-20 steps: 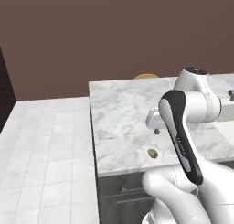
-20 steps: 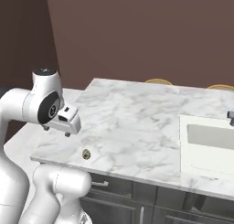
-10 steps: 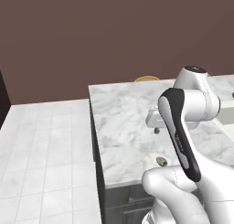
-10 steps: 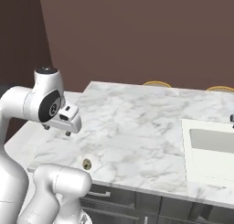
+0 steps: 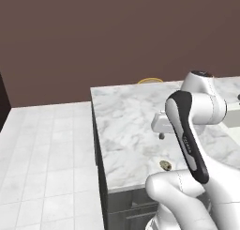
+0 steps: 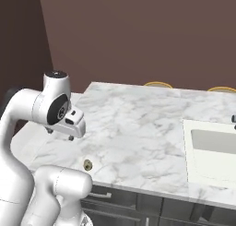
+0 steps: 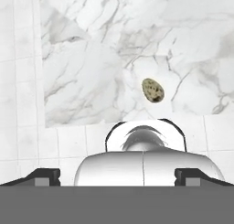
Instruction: Gather the eggs and milk located in the vicinity of the sink area and place them right next to the bowl.
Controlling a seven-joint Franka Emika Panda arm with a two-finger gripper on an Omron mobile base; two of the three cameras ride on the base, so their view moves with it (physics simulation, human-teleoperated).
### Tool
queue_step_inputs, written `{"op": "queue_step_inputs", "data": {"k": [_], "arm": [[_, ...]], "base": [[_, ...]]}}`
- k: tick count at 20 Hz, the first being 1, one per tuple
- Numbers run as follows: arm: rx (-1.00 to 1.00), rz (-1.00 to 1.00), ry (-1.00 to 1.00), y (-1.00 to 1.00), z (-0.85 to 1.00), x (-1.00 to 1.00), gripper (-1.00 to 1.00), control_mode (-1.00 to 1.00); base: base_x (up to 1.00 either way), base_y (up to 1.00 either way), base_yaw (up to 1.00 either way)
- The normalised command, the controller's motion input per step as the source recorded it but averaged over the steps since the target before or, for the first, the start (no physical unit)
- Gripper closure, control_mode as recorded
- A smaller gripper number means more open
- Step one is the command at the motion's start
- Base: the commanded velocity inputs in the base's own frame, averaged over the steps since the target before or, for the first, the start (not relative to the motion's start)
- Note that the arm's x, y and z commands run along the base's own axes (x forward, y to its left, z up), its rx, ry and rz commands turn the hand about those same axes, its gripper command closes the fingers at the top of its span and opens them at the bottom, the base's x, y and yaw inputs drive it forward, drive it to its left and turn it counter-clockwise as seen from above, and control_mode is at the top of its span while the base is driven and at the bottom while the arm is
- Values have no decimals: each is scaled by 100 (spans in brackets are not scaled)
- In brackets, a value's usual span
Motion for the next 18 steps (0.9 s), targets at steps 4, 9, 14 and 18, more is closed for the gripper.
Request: {"op": "queue_step_inputs", "data": {"k": [4, 9, 14, 18], "arm": [[6, 6, 7, -17, -28, 5, -100, -100], [-3, 7, 10, 0, -29, -3, -100, -100], [-20, 1, 0, 0, -51, 0, -100, -100], [-11, 0, -1, 0, -46, 12, -100, -100]], "base": [[0, 0, 0], [0, 0, 0], [0, 0, 0], [0, 0, 0]]}}
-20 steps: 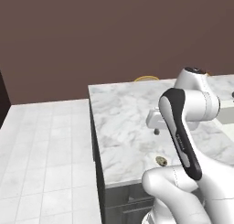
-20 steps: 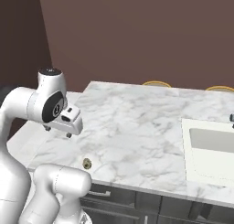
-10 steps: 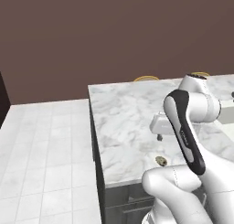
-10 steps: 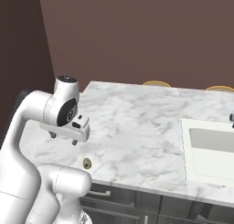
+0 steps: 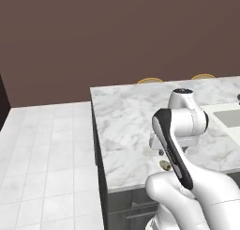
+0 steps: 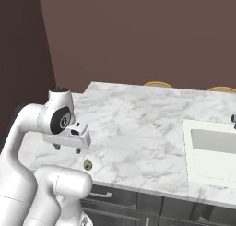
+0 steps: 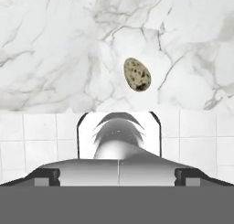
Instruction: Gather the eggs and milk located in the vicinity of the sink area and place them right next to the bowl.
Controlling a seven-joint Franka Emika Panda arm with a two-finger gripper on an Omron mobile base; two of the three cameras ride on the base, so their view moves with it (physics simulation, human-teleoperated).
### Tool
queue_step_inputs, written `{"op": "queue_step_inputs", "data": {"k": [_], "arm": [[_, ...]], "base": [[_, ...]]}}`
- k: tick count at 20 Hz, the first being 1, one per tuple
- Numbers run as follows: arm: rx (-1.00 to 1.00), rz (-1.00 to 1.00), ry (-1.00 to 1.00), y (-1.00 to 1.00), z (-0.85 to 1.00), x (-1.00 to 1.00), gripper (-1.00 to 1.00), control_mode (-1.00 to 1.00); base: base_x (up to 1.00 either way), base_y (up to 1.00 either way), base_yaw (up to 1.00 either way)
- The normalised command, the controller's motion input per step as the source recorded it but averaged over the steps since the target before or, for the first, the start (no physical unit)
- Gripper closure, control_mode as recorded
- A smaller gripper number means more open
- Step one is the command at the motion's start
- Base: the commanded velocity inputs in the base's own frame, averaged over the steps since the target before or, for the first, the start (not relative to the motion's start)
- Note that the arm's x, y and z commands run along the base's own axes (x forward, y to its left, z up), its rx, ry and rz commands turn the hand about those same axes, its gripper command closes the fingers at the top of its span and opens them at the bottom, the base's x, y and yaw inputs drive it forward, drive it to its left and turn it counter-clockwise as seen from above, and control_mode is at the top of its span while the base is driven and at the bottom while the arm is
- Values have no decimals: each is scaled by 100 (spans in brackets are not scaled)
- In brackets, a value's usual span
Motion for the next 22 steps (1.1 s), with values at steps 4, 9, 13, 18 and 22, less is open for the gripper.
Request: {"op": "queue_step_inputs", "data": {"k": [4, 9, 13, 18, 22], "arm": [[0, -1, -2, -7, -42, 33, -100, -100], [0, -6, 0, 0, -11, 57, -100, -100], [0, -2, 8, -6, -1, 56, -100, -100], [0, 0, 9, -11, -25, 60, -100, -100], [3, 0, 1, -6, -65, 4, -100, -100]], "base": [[0, 0, 0], [0, 0, 0], [0, 0, 0], [0, 0, 0], [0, 0, 0]]}}
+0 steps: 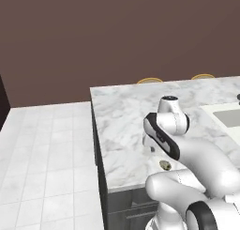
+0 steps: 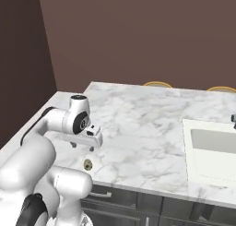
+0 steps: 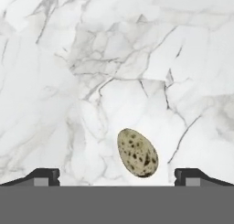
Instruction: Gather the eggs and milk located in the vicinity of the sink area and place them right next to the bowl.
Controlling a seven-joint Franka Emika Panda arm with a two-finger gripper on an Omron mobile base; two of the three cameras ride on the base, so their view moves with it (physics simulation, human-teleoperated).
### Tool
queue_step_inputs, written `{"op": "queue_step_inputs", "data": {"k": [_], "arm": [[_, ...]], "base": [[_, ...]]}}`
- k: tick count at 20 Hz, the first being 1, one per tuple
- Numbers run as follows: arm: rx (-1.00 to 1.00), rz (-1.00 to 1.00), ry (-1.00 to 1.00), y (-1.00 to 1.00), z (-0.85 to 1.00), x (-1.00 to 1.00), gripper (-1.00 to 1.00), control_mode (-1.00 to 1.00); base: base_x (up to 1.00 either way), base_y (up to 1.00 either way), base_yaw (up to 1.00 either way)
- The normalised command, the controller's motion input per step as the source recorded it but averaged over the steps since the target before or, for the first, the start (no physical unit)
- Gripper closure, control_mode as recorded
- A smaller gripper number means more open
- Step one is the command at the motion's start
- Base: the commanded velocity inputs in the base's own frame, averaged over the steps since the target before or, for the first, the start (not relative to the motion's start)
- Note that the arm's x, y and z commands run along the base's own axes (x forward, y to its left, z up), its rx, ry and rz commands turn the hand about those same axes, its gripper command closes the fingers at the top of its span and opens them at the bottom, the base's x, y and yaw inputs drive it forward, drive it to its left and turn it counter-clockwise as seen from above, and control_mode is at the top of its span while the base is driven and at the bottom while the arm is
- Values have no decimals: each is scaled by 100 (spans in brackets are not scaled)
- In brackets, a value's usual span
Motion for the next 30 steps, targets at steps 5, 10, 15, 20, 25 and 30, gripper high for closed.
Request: {"op": "queue_step_inputs", "data": {"k": [5, 10, 15, 20, 25, 30], "arm": [[1, 0, 5, -13, -46, 0, -100, -100], [2, 0, 4, -2, -30, -4, -100, -100], [3, 9, 3, 0, -2, -39, -100, -100], [1, 12, 0, 0, 0, -13, -100, -100], [0, 10, 0, -2, 0, 8, -100, -100], [0, 3, 0, -7, -1, 24, -100, -100]], "base": [[0, 0, 0], [0, 0, 0], [0, 0, 0], [0, 0, 0], [0, 0, 0], [0, 0, 0]]}}
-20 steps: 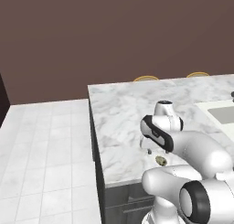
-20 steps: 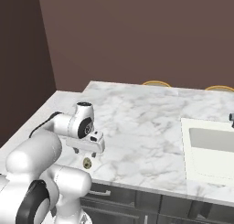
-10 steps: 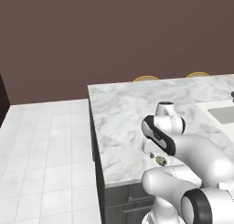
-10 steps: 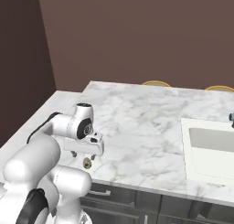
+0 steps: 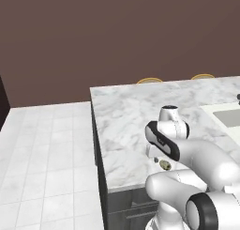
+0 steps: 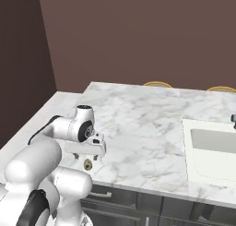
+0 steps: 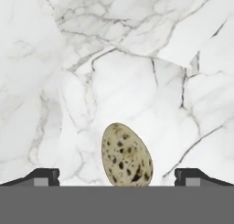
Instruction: Gather the eggs and milk located in the vicinity of the sink area and place them right next to the bowl.
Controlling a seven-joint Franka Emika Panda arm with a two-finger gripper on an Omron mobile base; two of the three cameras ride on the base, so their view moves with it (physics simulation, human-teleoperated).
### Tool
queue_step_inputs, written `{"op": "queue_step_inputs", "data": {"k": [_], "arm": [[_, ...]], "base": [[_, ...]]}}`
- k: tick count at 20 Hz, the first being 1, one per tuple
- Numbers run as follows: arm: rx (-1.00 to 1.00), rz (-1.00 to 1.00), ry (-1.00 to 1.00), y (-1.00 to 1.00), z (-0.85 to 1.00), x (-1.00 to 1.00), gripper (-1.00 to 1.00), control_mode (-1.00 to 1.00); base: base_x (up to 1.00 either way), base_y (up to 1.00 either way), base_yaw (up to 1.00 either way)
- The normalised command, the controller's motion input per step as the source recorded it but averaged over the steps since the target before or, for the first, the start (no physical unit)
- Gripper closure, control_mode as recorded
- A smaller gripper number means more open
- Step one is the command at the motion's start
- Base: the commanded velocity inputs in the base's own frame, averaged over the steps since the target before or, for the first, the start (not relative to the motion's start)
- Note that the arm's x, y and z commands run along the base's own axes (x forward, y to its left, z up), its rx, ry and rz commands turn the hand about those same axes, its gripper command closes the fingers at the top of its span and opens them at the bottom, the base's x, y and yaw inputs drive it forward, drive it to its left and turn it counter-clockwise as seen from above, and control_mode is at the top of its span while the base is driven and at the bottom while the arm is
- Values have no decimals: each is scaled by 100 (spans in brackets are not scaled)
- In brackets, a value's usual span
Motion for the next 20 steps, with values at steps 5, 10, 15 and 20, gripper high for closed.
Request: {"op": "queue_step_inputs", "data": {"k": [5, 10, 15, 20], "arm": [[1, 0, 0, -3, 0, 3, -100, -100], [4, 0, 0, 0, -1, -2, -100, -100], [2, 0, 1, 0, -17, -2, -100, -100], [0, 0, 0, 0, -29, 0, -100, -100]], "base": [[0, 0, 0], [0, 0, 0], [0, 0, 0], [0, 0, 0]]}}
